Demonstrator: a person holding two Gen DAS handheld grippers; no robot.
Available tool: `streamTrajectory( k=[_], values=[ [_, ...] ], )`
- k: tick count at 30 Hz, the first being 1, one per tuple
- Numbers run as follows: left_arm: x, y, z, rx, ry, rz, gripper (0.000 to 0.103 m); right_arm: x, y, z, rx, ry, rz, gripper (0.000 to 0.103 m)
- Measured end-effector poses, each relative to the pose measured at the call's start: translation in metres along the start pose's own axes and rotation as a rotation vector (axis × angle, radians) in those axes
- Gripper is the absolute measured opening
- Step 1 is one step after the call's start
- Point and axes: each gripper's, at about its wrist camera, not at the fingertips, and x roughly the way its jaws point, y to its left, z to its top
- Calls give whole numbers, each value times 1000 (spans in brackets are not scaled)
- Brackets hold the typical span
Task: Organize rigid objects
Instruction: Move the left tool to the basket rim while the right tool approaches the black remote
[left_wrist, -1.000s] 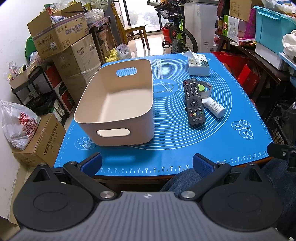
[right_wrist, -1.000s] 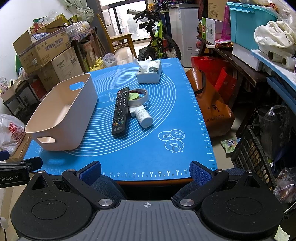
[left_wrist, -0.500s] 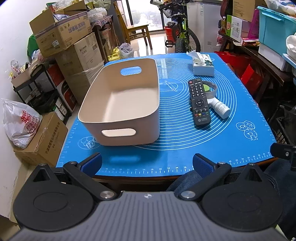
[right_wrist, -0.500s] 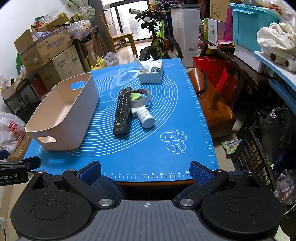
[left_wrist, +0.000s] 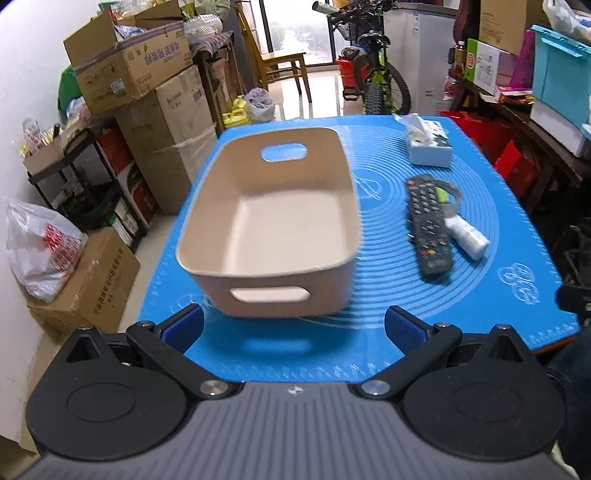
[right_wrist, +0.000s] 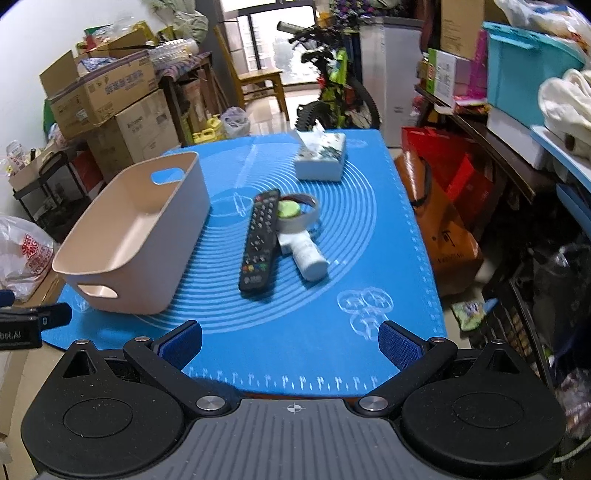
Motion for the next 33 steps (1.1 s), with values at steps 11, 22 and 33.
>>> streamTrajectory(
  k=[11,22,33],
  values=[
    [56,52,39,-21,35,50,103,49,22,36,-38,9,-24,101],
    [123,99,63,-40,100,61,102,140,52,65,-65,85,-50,101],
    [160,116,67,-62,165,5,81,209,82,73,-90,158,-120,100]
  ],
)
